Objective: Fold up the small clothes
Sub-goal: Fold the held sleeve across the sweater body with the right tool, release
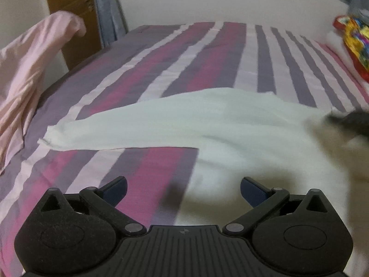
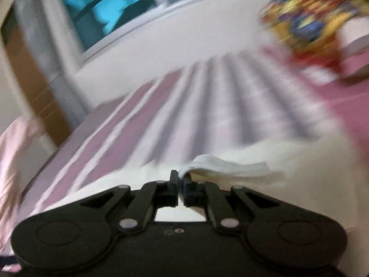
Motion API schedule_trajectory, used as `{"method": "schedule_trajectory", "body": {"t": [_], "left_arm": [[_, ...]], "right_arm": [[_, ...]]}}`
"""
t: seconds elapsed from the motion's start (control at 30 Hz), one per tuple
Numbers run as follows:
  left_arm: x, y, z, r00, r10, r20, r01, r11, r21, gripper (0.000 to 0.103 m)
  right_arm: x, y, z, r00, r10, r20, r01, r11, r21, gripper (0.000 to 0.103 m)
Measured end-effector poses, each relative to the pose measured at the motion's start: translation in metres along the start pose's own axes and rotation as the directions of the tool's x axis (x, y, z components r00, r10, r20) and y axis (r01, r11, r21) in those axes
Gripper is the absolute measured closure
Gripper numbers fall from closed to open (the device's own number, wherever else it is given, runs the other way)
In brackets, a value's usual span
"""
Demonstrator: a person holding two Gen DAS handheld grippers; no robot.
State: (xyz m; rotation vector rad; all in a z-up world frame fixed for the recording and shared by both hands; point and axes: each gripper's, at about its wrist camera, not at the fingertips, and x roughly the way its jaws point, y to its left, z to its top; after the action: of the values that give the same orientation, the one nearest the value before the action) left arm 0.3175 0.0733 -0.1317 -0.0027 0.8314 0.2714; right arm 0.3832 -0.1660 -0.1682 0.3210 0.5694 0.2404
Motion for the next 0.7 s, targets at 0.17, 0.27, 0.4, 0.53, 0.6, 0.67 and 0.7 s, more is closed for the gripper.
{"method": "schedule_trajectory", "body": {"t": [0.17, 0.27, 0.4, 0.53, 0.6, 0.67, 0.7], "left_arm": [[0.013, 0.015, 0.002, 0.997, -0.069, -0.021, 0.068, 0.997, -0.040, 0.000], [0.019, 0.008, 0.002, 0.991, -0.127, -0.036, 0.126, 0.992, -0.029, 0.000], [0.028, -0.013, 0.007, 0.957, -0.281, -0.074, 0.278, 0.960, -0.042, 0.000], [0.038, -0.040, 0.016, 0.891, -0.448, -0.073, 0.438, 0.890, -0.124, 0.000], [0.044, -0.064, 0.018, 0.898, -0.434, -0.070, 0.427, 0.900, -0.090, 0.000], [0.049, -0.094, 0.019, 0.942, -0.333, -0.051, 0.336, 0.939, 0.073, 0.000], [0.053, -0.105, 0.017, 0.949, -0.313, -0.042, 0.315, 0.939, 0.136, 0.000]], "right_arm": [[0.040, 0.029, -0.038, 0.975, 0.101, -0.198, -0.097, 0.995, 0.033, 0.035], [0.019, 0.028, -0.036, 0.975, 0.146, -0.168, -0.141, 0.989, 0.039, 0.036], [-0.019, 0.005, -0.024, 0.995, 0.071, -0.069, -0.067, 0.996, 0.057, 0.027], [-0.045, -0.036, -0.021, 1.000, -0.009, -0.029, 0.012, 0.993, 0.114, 0.024], [-0.058, -0.053, -0.025, 0.999, -0.029, -0.028, 0.033, 0.990, 0.140, 0.023], [-0.066, -0.063, -0.031, 0.998, -0.045, -0.034, 0.050, 0.988, 0.148, 0.023], [-0.069, -0.068, -0.034, 0.998, -0.050, -0.041, 0.055, 0.987, 0.150, 0.023]]}}
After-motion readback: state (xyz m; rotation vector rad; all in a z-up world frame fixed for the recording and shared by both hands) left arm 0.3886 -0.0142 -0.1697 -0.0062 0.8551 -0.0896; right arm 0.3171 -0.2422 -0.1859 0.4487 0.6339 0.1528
